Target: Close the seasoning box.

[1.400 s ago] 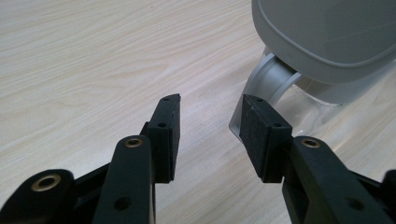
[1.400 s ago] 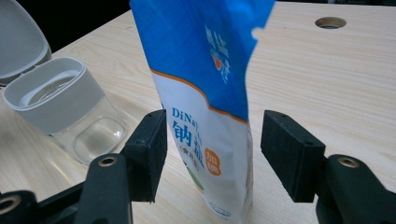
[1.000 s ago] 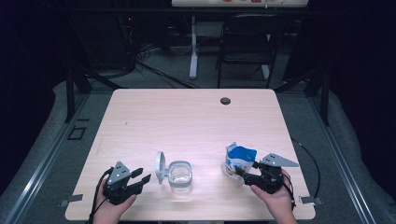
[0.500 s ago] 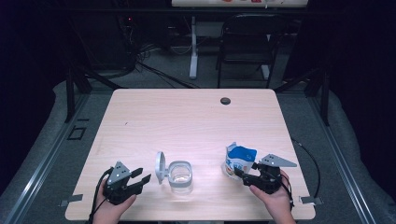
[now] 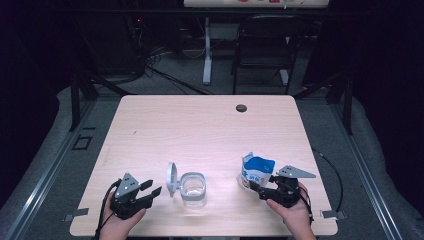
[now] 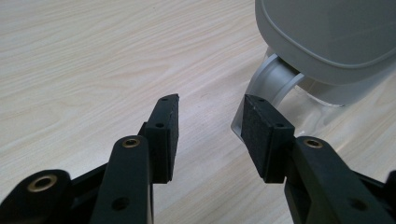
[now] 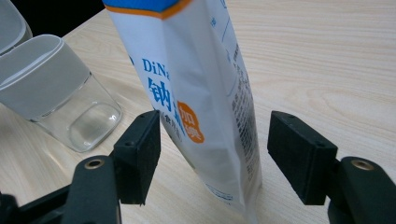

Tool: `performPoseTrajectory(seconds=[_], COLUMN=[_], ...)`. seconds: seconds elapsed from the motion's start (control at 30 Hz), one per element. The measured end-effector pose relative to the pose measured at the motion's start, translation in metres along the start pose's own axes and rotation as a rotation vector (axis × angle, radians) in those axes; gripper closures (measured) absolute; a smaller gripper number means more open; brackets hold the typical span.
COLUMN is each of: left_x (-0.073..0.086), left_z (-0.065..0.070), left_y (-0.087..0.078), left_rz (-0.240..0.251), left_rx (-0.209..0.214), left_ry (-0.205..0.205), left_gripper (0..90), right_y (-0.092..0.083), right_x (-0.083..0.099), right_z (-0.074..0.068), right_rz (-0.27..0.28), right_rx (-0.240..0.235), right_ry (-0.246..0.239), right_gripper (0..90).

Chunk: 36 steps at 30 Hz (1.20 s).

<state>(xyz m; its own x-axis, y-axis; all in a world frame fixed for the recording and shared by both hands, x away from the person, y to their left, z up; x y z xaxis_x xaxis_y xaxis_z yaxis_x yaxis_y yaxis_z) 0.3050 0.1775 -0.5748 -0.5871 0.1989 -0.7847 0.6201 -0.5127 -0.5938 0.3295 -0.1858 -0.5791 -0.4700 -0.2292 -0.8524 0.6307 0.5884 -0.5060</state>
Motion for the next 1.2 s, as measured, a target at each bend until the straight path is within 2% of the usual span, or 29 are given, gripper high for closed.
performPoseTrajectory(seconds=[0.47,0.77,1.2], left_x=[0.000,0.000,0.000], left_z=[-0.001,-0.002,-0.001], left_y=[0.000,-0.001,0.000], left_rz=[-0.004,-0.005,-0.001], left_rx=[0.001,-0.002,-0.001], left_ry=[0.001,-0.002,-0.002], left_gripper=[57.0,57.1,57.1], right_y=[0.009,0.014,0.018], right_x=[0.002,0.007,0.015], right_z=[0.000,-0.002,-0.002], right_rz=[-0.032,-0.038,-0.038], right_rx=[-0.037,-0.003,0.014], right_ry=[0.016,-0.006,-0.016], right_gripper=[31.7,33.1,33.6])
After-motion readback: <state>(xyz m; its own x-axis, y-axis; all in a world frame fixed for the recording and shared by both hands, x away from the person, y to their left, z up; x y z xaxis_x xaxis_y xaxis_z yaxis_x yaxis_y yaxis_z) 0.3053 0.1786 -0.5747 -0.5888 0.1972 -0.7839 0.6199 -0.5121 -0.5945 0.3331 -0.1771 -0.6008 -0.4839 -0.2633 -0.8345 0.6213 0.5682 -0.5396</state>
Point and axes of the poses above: each handheld gripper's, and its own axes: y roughly forward along the jaws, x roughly out of its underside, z roughly to its right, the point moved 8 cm from there along y, roughly forward along the jaws, and after that the axes turned 9 degrees about -y, right-handed, at the moved point
